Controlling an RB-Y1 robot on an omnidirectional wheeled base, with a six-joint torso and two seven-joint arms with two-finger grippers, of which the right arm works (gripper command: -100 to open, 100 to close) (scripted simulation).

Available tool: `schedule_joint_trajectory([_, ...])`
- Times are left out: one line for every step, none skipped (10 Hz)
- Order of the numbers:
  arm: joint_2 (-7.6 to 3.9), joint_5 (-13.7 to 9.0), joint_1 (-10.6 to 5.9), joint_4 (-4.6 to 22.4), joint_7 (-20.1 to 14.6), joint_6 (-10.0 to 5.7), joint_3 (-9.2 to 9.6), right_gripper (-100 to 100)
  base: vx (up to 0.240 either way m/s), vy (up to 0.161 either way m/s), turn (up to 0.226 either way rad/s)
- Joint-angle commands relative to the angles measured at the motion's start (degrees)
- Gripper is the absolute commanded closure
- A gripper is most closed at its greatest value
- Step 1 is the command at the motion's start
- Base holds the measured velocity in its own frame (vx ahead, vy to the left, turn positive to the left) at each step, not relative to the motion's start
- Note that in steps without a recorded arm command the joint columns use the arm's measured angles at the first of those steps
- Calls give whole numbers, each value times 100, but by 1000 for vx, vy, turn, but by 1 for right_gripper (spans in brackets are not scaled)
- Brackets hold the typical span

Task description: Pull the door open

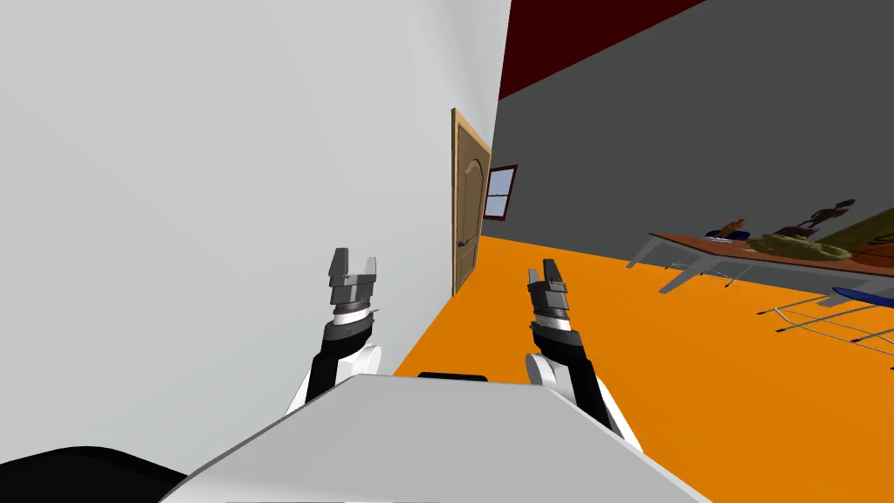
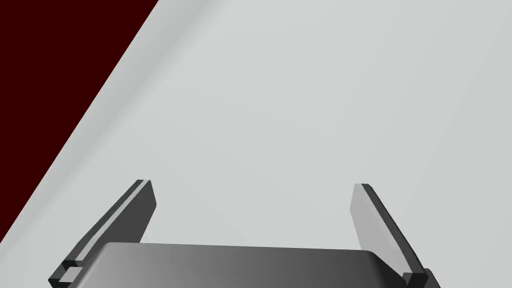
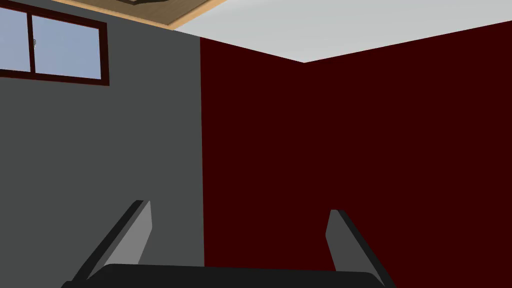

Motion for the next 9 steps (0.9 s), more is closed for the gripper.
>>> schedule_joint_trajectory([-65,-7,-92,199,-36,-32,9,-100,61,-38,111])
schedule_joint_trajectory([-81,-9,-120,258,-46,-41,12,-100,96,-70,128])
schedule_joint_trajectory([-115,-13,-174,376,-67,-60,18,-100,89,-73,104])
schedule_joint_trajectory([-149,-17,-229,494,-88,-79,23,-100,92,-72,121])
schedule_joint_trajectory([-169,-19,-266,574,-103,-91,27,-100,99,-74,96])
schedule_joint_trajectory([-211,-25,-345,744,-133,-118,35,-100,90,-70,140])
schedule_joint_trajectory([-232,-28,-384,828,-148,-132,39,-100,96,-76,106])
schedule_joint_trajectory([-273,-34,-463,1000,-179,-159,47,-100,114,-83,167])
schedule_joint_trajectory([-296,-37,-513,1106,-198,-176,52,-100,114,-102,139])
